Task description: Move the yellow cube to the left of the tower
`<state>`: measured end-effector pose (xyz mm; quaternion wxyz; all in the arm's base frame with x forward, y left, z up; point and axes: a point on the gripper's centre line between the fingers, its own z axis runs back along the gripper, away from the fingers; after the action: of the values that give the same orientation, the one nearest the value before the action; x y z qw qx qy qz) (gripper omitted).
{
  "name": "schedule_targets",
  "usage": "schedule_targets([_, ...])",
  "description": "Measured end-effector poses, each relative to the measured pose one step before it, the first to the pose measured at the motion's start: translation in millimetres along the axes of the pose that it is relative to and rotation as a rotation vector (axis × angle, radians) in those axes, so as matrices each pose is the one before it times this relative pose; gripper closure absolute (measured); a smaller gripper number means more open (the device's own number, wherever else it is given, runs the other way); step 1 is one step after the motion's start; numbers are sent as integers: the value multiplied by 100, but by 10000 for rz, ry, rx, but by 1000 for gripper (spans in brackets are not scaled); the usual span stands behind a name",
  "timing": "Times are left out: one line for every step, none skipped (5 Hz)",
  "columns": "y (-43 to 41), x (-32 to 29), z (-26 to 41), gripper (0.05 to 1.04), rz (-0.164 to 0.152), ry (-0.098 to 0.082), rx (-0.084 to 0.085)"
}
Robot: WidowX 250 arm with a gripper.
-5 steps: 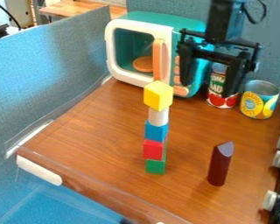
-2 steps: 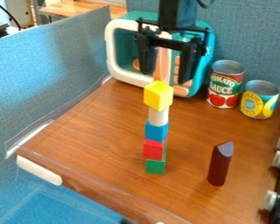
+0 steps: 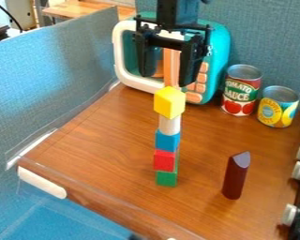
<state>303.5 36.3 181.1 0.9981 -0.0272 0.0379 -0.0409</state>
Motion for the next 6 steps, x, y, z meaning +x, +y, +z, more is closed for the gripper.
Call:
schedule_targets([231, 566, -1298, 83, -121, 290, -36])
schedule_targets([56, 231, -653, 83, -7, 183, -26])
schedule_targets([61, 266, -607, 83, 23, 131, -47])
schedule_targets([-53, 177, -107, 83, 17, -20, 43])
schedule_targets([-181, 270, -896, 110, 88, 271, -64])
schedule_targets([73, 109, 1, 385, 107, -69, 46])
